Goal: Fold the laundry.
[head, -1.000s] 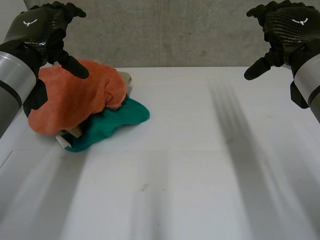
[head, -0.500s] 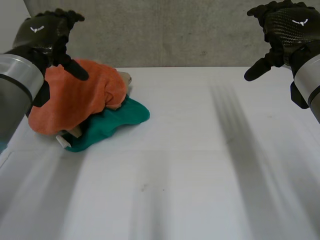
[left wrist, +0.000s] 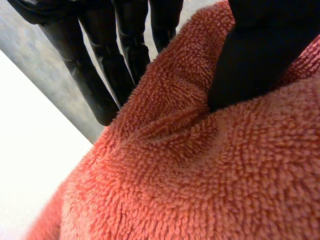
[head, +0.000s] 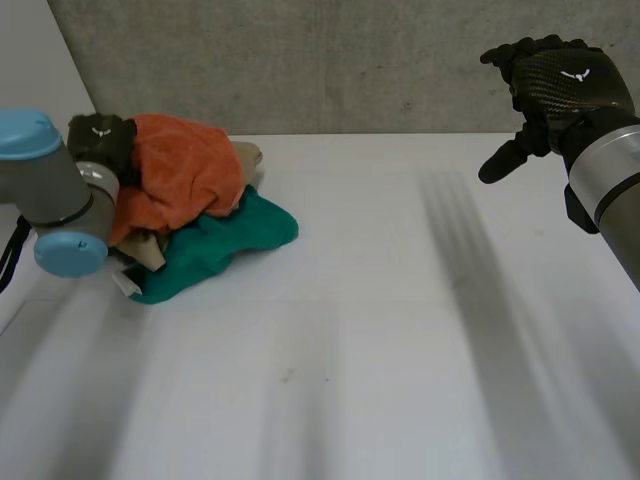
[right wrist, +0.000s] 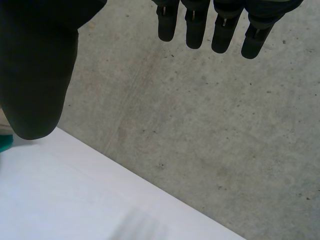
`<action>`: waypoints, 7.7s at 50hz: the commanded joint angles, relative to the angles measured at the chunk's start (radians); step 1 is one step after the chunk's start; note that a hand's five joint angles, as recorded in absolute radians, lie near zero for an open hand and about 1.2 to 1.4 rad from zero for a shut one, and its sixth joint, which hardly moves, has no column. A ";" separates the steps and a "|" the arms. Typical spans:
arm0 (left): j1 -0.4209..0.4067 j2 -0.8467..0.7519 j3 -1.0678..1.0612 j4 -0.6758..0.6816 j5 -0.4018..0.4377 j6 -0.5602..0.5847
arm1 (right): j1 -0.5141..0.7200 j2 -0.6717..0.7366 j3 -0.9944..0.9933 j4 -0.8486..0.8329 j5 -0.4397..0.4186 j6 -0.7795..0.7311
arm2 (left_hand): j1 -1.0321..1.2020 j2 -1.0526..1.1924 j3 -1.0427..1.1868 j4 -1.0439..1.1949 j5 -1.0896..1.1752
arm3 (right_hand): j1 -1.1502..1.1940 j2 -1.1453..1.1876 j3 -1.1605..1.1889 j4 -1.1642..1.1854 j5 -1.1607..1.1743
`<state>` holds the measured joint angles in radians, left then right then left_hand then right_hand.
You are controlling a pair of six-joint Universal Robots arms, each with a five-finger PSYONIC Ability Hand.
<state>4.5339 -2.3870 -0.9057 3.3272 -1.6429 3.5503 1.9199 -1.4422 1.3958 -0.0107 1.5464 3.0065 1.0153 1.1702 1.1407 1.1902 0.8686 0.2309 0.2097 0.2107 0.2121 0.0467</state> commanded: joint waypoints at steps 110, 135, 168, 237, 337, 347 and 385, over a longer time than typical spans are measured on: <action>-0.216 0.382 -0.447 0.097 0.012 0.113 | -0.013 0.045 0.058 0.245 -0.017 -0.344 | -0.808 -0.962 -0.933 -0.983 -0.835 | -0.056 -0.035 -0.036 -0.038 -0.047; -0.423 0.197 -0.590 0.014 0.353 0.035 | -0.055 0.066 0.558 -0.090 -0.103 -0.249 | -0.588 -0.743 -0.713 -0.763 -0.616 | -0.056 -0.035 -0.036 -0.038 -0.047; -0.464 0.578 -0.467 0.078 0.159 -0.254 | -0.064 -0.089 0.026 -0.040 -0.251 -0.328 | 0.381 0.226 0.256 0.206 0.353 | 1.165 1.187 1.186 1.184 1.175; -0.290 0.559 -0.691 0.025 0.104 -0.237 | 0.060 0.286 0.345 -0.190 0.001 0.058 | -0.775 -0.930 -0.901 -0.950 -0.803 | 0.479 0.501 0.500 0.498 0.489; -0.245 0.452 -0.549 0.448 0.101 -0.096 | -0.062 0.301 -0.260 0.104 0.009 -0.340 | 0.381 0.226 0.256 0.206 0.353 | 1.165 1.187 1.186 1.184 1.175; -0.253 0.494 -0.907 0.451 0.186 -0.077 | -0.059 0.371 0.067 0.023 -0.054 -0.347 | 0.381 0.226 0.256 0.206 0.353 | 1.165 1.187 1.186 1.184 1.175; -0.263 0.670 -0.901 0.440 0.187 -0.025 | -0.234 0.451 -0.173 0.213 -0.189 -0.450 | 0.381 0.226 0.256 0.206 0.353 | 0.165 0.187 0.186 0.184 0.175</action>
<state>4.2751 -1.7152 -1.8439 3.7704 -1.4519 3.5267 1.6745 -1.0279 1.2242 0.1956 1.3519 2.4712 1.1544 1.1999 1.1946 1.2006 0.9890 0.2936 0.3217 0.3260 0.3236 0.1614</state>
